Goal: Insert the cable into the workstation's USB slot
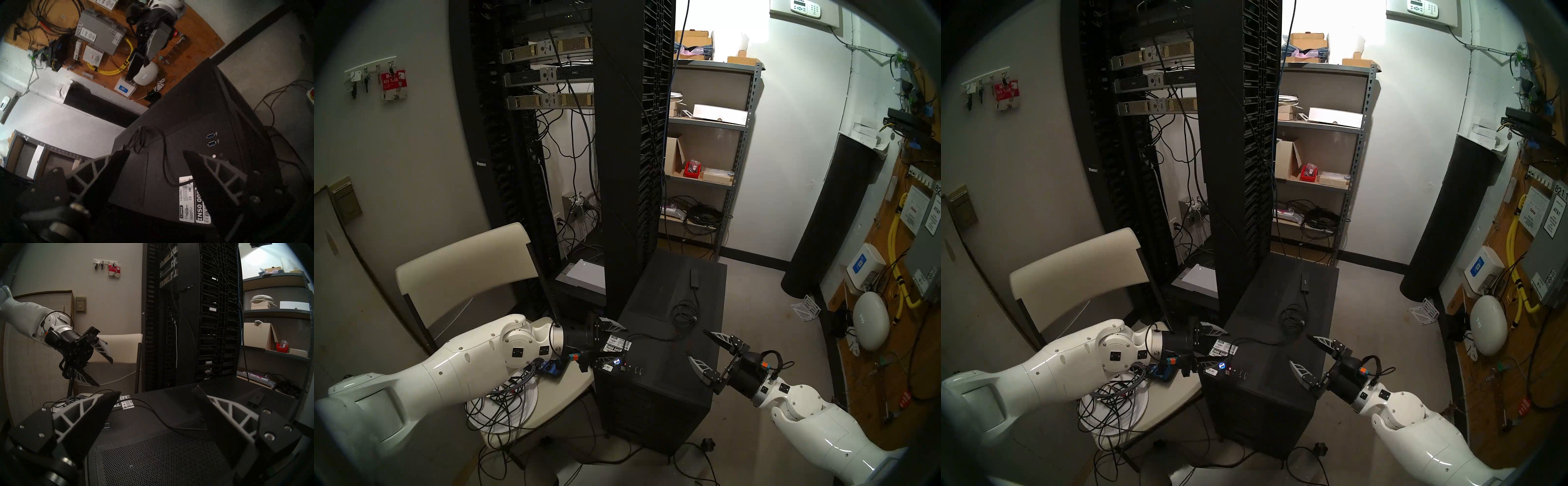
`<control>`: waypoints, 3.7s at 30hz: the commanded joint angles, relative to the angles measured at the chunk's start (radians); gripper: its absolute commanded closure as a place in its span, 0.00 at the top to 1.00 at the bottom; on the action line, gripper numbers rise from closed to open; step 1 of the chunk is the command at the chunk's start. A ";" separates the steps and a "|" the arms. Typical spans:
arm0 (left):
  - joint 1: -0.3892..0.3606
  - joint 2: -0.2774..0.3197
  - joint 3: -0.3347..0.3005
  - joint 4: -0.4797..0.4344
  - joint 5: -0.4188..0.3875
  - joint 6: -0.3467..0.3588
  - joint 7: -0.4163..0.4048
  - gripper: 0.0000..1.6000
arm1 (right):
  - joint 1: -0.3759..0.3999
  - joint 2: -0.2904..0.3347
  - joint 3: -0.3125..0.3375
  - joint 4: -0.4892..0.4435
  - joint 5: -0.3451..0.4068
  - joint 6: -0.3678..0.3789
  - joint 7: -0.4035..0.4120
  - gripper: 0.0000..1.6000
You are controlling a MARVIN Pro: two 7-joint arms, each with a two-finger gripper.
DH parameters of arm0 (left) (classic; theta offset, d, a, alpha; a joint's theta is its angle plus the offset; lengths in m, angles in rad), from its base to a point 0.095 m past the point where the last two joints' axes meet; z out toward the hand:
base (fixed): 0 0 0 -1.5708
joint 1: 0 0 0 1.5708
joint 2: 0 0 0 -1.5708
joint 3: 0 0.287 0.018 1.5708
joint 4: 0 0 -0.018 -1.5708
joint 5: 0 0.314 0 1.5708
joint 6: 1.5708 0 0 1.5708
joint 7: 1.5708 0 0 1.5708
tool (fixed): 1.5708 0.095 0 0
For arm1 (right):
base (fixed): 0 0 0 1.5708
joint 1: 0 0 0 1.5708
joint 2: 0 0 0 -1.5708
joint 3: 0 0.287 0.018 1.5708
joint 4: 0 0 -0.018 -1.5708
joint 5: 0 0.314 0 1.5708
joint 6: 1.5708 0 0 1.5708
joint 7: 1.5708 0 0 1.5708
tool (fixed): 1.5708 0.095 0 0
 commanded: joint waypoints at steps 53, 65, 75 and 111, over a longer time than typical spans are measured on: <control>-0.182 -0.165 0.121 0.296 1.080 -0.017 0.775 0.69 | 0.003 0.000 0.001 -0.014 0.000 -0.001 0.002 1.00; -0.189 -0.133 0.115 0.307 1.105 -0.026 0.813 0.71 | 0.003 0.000 0.001 -0.015 0.000 -0.001 0.001 1.00; -0.201 -0.147 0.127 0.352 1.144 -0.031 0.838 0.71 | 0.003 0.000 0.001 -0.015 0.000 -0.001 0.001 1.00; -0.182 -0.220 0.143 0.424 1.198 -0.012 0.848 0.70 | 0.003 0.000 0.001 -0.015 0.000 -0.001 0.001 1.00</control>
